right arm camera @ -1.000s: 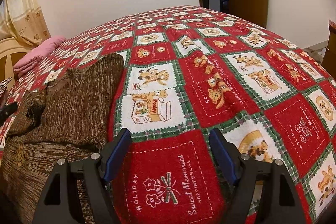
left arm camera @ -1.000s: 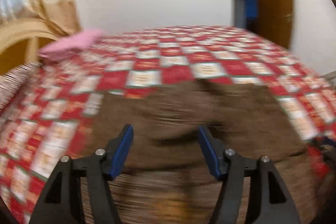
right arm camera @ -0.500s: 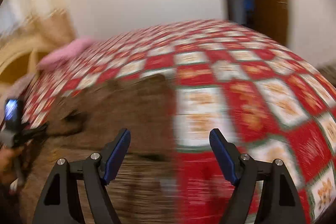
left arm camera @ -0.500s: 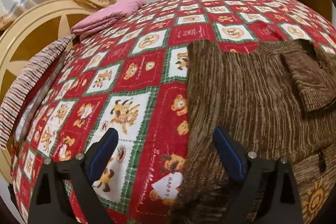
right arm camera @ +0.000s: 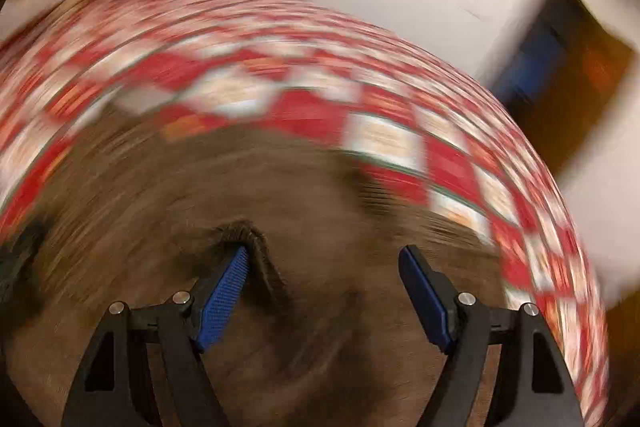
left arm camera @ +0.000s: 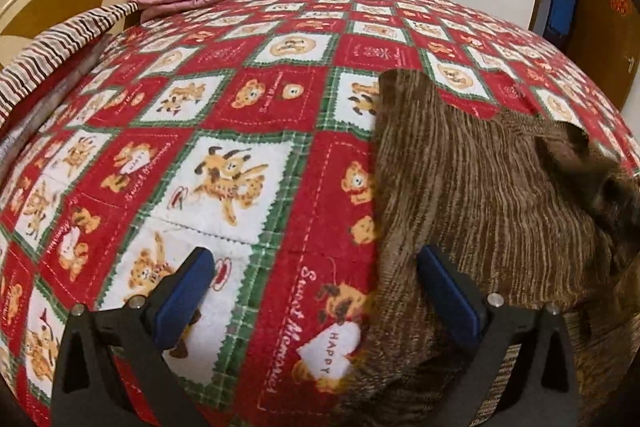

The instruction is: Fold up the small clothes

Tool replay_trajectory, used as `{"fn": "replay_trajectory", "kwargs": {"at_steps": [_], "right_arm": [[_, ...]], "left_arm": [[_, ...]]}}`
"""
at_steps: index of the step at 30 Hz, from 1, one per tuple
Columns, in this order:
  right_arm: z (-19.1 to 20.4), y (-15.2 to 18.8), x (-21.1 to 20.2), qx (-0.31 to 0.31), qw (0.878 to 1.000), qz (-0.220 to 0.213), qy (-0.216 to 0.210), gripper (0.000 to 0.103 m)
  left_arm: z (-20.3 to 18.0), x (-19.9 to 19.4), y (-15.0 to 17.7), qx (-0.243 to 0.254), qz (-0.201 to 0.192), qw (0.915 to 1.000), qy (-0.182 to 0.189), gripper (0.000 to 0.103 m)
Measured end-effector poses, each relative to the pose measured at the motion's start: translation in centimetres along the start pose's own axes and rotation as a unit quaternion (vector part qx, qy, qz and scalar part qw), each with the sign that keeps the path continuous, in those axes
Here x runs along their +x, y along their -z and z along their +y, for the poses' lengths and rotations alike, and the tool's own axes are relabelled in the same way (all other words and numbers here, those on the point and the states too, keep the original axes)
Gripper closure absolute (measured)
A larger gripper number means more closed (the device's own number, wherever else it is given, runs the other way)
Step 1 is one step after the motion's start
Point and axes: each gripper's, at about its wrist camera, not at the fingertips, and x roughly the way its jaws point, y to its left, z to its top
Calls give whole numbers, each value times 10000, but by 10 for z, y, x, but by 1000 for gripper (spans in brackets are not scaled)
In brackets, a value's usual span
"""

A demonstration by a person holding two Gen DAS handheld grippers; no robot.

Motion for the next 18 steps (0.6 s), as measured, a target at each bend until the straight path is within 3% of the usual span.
{"fn": "replay_trajectory", "kwargs": {"at_steps": [2,4,7,10,12,14,18], "right_arm": [[-51,1,11,787,9956,190,474,25],[-83,11,9,952,9940,257,480,25],[-101,26,-10,1139,9929,129,-310,25],[-92,44,-26,1429,9766,95,-1604,25],[-76,49,-27,1446,9657,181,-2147,28],[-50,53,-23,1250,9631,386,-2351,64],[-31,62,-20,1124,9622,411,-2448,95]], "left_arm": [[0,-1,1,-19,-13,10000,19,0],[0,-1,1,-23,-28,10000,23,0],[1,0,0,-42,-35,10000,42,0],[2,-1,0,-60,-38,10000,47,0],[1,-1,0,-67,-48,10000,12,0],[2,-2,1,-99,-48,9999,15,0],[8,-4,2,-208,-26,9998,40,0]]}}
